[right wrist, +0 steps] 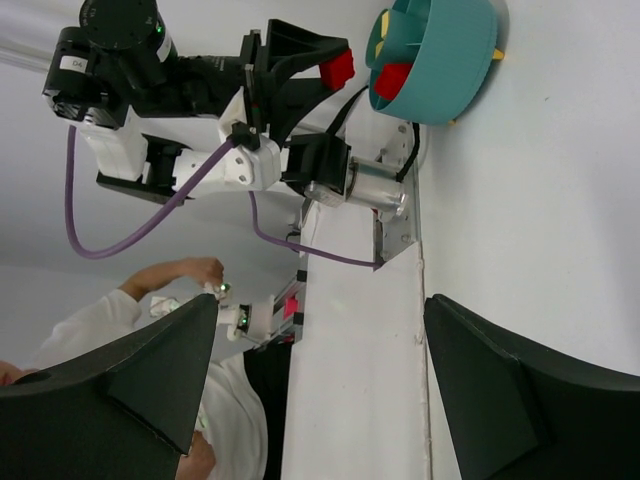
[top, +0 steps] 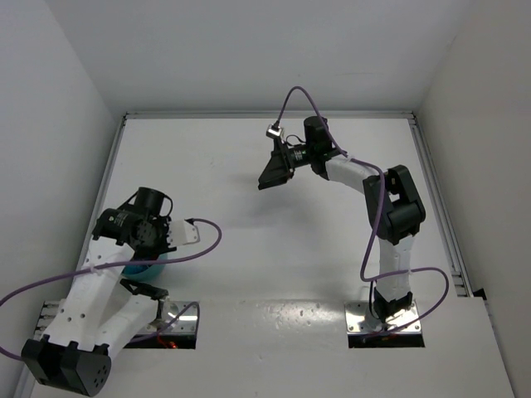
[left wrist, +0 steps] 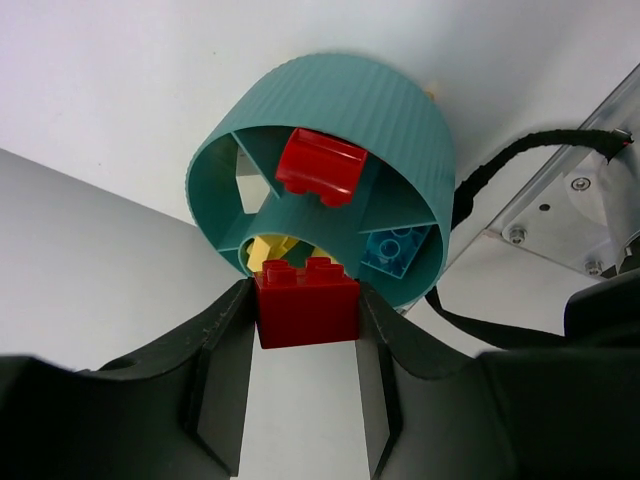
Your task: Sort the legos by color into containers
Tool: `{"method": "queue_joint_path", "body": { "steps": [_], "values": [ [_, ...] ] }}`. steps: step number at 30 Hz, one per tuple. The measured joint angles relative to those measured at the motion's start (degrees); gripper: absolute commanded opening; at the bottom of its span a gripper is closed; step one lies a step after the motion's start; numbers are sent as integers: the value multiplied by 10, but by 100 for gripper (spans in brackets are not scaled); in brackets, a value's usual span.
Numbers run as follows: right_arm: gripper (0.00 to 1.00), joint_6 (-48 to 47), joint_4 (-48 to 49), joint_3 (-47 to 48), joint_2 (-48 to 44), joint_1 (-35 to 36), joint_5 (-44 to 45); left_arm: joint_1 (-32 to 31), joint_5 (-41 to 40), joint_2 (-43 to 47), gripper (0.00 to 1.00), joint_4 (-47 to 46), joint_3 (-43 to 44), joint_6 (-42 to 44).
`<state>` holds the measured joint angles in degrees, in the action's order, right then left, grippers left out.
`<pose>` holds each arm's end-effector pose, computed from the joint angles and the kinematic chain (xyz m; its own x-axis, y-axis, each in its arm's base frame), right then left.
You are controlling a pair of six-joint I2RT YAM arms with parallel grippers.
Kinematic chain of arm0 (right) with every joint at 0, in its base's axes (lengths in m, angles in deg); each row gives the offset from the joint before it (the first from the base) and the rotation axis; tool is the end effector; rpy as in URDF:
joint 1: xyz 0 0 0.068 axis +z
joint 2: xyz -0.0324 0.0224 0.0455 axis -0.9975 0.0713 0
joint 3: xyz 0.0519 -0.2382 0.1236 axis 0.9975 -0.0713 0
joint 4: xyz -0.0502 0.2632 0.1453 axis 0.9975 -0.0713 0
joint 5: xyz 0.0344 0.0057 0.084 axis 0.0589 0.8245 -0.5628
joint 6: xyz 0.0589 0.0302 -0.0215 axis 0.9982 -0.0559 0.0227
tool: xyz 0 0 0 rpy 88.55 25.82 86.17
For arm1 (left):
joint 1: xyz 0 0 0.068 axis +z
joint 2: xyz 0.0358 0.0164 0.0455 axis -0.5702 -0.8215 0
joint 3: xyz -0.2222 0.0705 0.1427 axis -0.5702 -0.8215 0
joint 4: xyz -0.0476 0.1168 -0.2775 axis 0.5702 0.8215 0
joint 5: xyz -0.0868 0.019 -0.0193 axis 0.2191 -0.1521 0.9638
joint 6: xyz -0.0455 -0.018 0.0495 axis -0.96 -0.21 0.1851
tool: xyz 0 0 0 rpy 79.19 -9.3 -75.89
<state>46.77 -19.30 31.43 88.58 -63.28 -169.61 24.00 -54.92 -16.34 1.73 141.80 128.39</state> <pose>0.4194 0.2356 0.1825 -0.9353 -0.2535 -0.2470 -0.2526 -0.0108 0.9675 0.1731 -0.0240 0.2646 -0.3612 0.9318 -0.0351 0.8711 0.3505 0.3441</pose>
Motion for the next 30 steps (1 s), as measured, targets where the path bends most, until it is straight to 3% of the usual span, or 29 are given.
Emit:
{"method": "queue_joint_path", "body": {
  "steps": [12, 30],
  "values": [
    [84, 0, 0, 0, 0, 0, -3, 0, 5, -4, 5, -1, -38, 6],
    [84, 0, 0, 0, 0, 0, -3, 0, 16, -34, 22, -2, -48, 4]
  ]
}}
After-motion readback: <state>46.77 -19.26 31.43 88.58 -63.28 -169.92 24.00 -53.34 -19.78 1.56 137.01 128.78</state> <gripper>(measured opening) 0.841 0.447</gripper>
